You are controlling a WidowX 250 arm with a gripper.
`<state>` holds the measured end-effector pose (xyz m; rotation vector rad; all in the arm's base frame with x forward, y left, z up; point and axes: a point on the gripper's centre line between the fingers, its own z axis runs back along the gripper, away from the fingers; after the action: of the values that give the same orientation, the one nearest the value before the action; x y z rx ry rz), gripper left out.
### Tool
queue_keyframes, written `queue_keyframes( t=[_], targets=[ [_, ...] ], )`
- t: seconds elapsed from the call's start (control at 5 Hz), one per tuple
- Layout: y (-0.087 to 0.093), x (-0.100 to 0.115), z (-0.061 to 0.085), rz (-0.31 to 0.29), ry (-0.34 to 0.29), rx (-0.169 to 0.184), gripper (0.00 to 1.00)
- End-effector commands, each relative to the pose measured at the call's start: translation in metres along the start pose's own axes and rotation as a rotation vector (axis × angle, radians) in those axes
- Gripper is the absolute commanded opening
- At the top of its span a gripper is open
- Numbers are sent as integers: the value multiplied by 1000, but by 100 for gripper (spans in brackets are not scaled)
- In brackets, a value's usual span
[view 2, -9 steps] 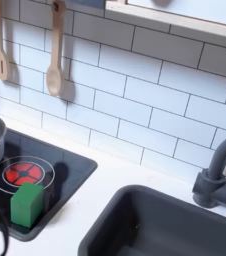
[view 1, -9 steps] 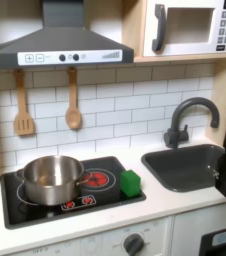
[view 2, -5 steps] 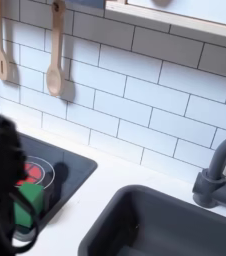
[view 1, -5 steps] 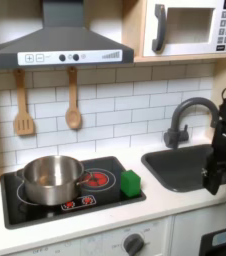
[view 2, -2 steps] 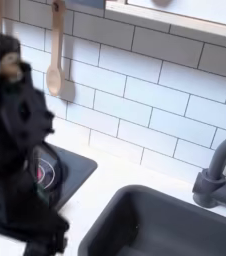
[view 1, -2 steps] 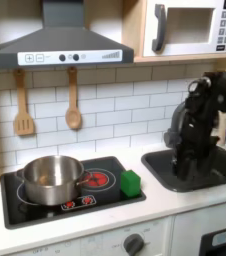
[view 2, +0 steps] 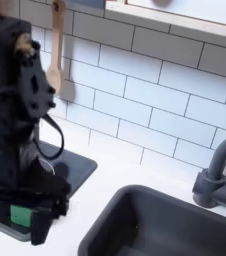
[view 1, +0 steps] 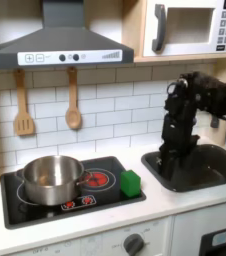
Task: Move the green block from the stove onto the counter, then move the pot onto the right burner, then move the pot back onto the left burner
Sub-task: 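Move the green block from the stove onto the counter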
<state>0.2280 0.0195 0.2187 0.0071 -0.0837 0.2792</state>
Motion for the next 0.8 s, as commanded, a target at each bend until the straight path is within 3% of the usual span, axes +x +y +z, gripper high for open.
queue_keyframes(
  t=[0.0,0.2,0.6],
  targets=[
    [1,13,-10,41,13,12,100],
    [2,20,-15,44,23,4,100],
    [20,39,-23,66,34,-7,100]
  ],
)
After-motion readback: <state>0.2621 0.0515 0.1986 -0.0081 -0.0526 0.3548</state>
